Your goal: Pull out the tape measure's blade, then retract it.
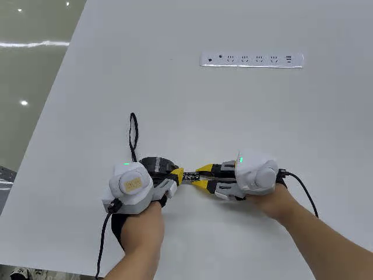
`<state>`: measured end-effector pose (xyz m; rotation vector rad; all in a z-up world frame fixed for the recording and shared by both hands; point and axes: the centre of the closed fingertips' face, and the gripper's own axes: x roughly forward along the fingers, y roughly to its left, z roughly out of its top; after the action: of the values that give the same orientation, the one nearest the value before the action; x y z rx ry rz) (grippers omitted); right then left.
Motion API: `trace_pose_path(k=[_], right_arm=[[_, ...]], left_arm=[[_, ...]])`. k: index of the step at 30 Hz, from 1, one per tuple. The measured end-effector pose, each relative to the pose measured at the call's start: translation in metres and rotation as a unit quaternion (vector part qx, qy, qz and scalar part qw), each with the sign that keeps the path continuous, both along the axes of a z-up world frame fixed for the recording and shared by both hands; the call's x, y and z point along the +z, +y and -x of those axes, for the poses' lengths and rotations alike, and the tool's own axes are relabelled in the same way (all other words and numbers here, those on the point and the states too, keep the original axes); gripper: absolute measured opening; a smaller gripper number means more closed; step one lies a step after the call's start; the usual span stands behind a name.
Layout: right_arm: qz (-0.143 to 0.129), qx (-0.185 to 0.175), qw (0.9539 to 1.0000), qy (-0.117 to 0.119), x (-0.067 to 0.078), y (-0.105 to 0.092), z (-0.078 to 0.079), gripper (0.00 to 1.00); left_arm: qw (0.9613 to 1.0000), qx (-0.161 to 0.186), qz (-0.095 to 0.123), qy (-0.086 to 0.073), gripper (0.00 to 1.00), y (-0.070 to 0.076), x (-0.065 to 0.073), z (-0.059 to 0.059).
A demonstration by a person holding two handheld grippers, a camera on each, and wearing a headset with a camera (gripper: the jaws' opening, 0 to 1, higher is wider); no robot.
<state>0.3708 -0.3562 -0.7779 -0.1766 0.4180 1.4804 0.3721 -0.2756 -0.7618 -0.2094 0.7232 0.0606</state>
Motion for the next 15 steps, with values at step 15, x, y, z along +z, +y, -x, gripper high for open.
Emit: trace_pose_path(k=[15], right_arm=[[-0.001,0.004,1.0000,0.000,-0.0010,0.0059,0.0029,0.13]], left_arm=[[1.0000,0.000,0.002,0.000,0.64,0.0002,0.0000,0.0003]])
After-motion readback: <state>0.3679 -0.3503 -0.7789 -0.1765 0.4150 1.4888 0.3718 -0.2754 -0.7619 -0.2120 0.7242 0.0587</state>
